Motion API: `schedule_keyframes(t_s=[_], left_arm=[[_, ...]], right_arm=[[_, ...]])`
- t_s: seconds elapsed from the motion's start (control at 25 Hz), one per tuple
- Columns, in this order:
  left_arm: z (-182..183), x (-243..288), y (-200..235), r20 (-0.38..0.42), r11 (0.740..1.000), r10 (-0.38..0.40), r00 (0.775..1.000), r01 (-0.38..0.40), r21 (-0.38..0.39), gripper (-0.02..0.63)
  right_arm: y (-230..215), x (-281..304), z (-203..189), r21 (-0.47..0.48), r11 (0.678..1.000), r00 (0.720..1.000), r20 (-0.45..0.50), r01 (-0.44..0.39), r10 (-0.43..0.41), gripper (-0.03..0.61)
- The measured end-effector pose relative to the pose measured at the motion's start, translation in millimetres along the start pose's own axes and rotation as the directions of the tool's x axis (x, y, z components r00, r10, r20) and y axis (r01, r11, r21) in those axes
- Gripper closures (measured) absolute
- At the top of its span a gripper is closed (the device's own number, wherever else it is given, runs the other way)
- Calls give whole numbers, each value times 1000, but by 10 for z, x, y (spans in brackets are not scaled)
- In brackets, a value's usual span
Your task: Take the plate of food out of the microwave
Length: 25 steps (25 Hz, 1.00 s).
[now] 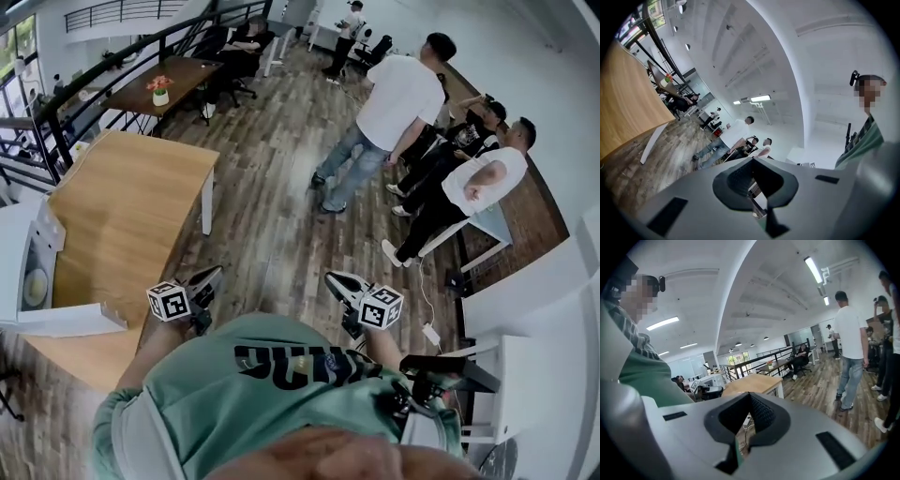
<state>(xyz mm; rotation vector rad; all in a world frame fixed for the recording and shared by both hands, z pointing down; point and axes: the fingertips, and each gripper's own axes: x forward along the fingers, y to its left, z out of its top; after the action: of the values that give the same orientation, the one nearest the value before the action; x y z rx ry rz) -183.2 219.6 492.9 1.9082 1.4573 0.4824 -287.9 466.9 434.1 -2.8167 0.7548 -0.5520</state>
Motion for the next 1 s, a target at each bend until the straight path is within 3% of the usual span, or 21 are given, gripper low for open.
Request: schedule_keyframes(t_s=[0.28,0.48,0.6,0.84,1.0], left_arm=[[188,-511,566,92,992,121,988,-116,-55,615],[287,-734,880,146,969,245,958,-238,-65,615],[454,-701,1017,210,948,318,925,-313,-54,615],[914,-560,1353,365,883,460,809,-461,-90,615],[1088,-123,1424,400,856,498,769,-509,-86,615]], right_arm=[[-60,1003,242,-28,992,990,-71,-126,124,571],[-74,1855,198,-28,950,944,-131,-310,304,571],[-296,2280,290,-25,914,903,-166,-405,396,571],[-772,3122,874,-63,821,817,-167,-567,551,571],[-1160,3378,1178,-76,763,763,-163,-642,626,571]])
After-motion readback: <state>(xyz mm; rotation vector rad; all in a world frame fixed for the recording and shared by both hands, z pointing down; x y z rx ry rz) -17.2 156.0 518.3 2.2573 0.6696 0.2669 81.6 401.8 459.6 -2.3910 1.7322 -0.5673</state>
